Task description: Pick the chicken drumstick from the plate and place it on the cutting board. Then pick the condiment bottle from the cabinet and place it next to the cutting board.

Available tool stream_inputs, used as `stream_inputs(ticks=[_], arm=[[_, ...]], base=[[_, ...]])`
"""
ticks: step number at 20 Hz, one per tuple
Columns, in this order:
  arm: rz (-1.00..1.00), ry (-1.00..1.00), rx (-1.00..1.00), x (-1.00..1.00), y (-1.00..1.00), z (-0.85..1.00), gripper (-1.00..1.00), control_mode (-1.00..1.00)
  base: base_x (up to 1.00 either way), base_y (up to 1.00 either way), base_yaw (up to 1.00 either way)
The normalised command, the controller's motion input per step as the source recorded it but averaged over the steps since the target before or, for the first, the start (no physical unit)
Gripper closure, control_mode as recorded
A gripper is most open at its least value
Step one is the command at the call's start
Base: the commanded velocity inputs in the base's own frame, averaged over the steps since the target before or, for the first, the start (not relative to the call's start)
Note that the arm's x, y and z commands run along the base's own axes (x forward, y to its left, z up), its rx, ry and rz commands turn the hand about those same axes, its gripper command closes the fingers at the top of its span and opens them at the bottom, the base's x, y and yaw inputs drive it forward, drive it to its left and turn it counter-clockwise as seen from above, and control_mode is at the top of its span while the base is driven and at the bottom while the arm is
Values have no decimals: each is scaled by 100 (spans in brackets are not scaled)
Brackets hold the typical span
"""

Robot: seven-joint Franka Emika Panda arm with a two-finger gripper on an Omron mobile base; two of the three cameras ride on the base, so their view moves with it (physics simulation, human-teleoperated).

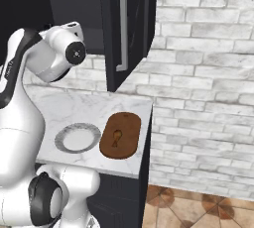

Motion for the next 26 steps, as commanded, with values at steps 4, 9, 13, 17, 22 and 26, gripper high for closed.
stream_inputs(ticks=[4, 9, 13, 17, 22, 26], arm=[[0, 2, 0, -44, 1, 0, 100, -100], [0, 2, 0, -45, 0, 0, 100, -100], [0, 2, 0, -49, 0, 0, 100, -100], [0, 0, 0, -48, 0, 0, 100, -100], [0, 0, 0, -46, 0, 0, 100, -100], [0, 0, 0, -45, 0, -1, 100, -100]], base=[[0, 0, 0], [0, 0, 0], [0, 0, 0], [0, 0, 0], [0, 0, 0], [0, 0, 0]])
